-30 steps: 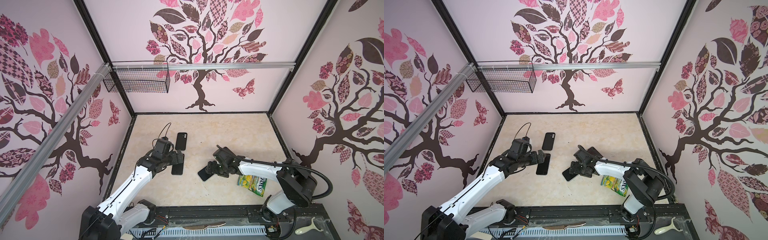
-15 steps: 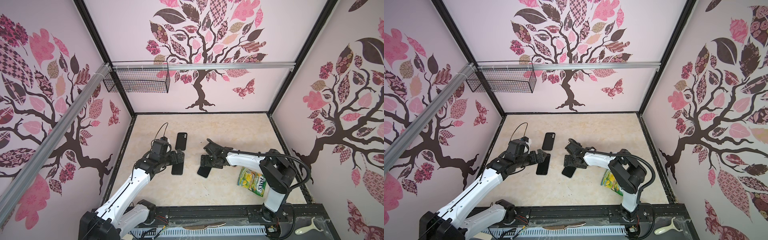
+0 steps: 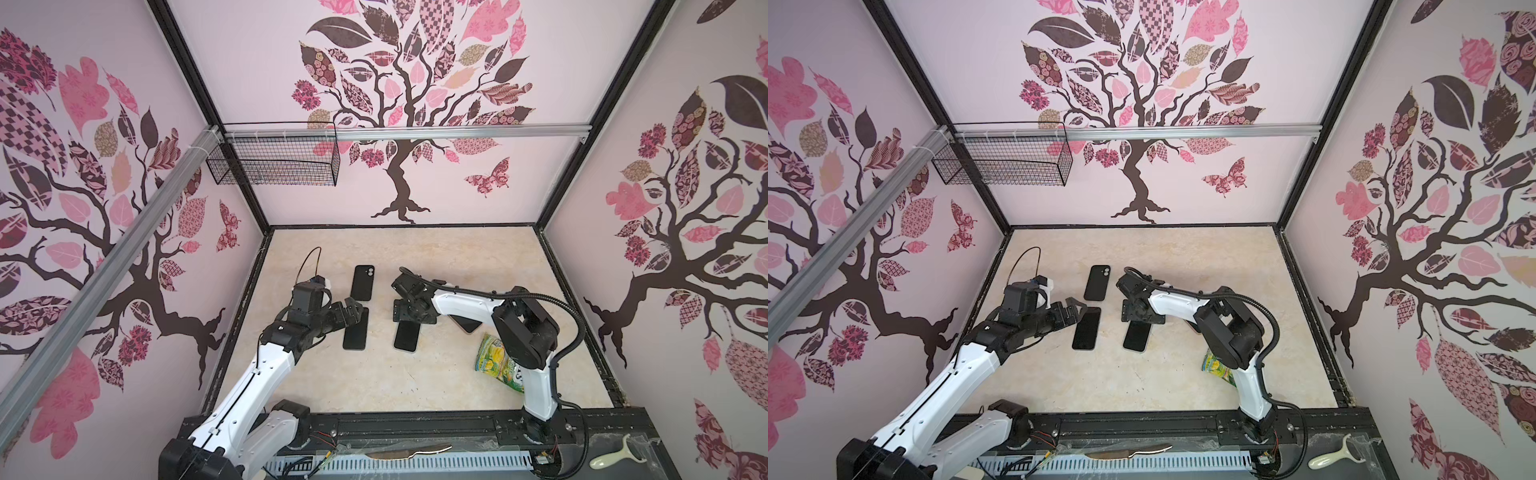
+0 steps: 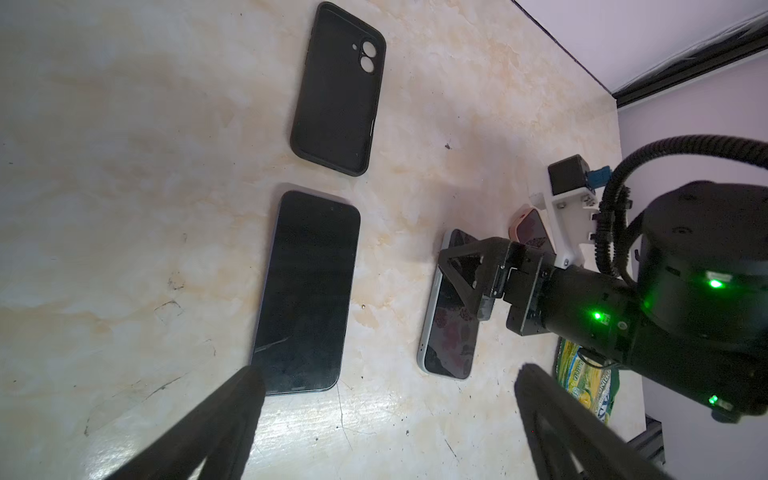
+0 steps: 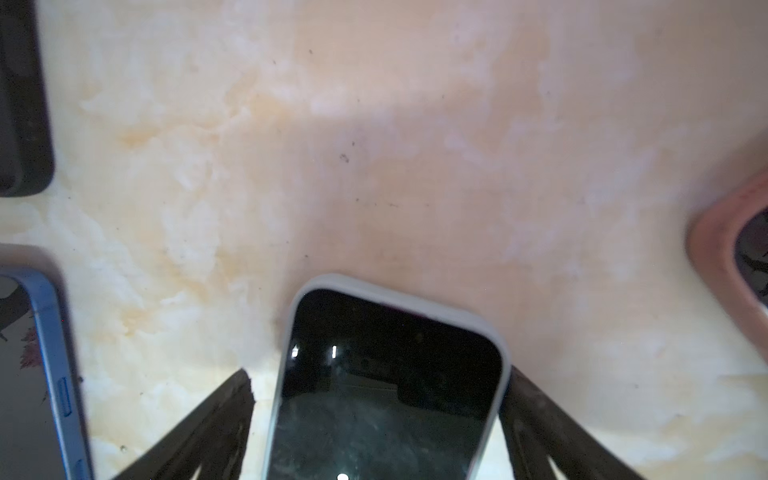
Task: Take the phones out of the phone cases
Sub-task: 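Lower the right gripper and close it on the white-rimmed phone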
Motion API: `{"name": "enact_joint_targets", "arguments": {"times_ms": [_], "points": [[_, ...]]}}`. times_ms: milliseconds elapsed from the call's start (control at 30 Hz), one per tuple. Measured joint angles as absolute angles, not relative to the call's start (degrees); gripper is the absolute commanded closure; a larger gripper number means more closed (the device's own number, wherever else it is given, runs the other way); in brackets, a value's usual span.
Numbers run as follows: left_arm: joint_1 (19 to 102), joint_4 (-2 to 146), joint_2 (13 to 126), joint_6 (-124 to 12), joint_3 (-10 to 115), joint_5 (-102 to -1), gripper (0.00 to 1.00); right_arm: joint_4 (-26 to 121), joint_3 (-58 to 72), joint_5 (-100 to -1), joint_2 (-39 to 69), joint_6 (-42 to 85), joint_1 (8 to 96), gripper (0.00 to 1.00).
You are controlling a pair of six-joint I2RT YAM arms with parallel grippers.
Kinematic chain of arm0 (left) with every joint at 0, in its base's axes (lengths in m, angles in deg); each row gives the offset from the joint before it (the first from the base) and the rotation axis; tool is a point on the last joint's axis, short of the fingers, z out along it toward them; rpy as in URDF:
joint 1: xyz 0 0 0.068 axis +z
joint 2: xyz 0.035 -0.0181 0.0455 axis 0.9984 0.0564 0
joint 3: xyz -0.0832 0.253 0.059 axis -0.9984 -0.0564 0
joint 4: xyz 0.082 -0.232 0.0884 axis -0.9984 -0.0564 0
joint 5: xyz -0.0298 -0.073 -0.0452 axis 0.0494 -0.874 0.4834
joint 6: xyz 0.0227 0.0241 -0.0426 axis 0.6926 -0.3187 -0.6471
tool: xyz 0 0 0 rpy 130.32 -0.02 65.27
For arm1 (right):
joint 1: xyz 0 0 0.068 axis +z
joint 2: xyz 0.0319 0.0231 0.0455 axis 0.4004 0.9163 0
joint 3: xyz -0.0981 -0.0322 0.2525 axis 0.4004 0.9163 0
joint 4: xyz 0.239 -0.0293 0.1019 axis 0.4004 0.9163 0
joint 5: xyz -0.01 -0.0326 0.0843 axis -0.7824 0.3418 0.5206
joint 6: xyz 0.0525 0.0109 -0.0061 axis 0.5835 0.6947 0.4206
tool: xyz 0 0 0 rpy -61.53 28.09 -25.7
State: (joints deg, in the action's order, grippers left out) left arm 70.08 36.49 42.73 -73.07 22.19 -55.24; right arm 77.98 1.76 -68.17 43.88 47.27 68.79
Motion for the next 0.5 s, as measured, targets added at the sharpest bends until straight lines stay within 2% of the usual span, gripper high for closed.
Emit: {"name": "enact_joint_targets", "arguments": {"times_ms": [267, 500], "points": [[70.25, 36.49, 42.29, -73.27, 21.86, -55.07, 0.02, 82.24, -3.13, -69.17, 46.98, 47.05, 69.23, 0.07], [70.30, 36.05, 41.04, -73.73, 21.57, -54.59, 0.02, 88.19, -10.50, -71.78, 51.77, 46.96, 69.71, 0.11]]}}
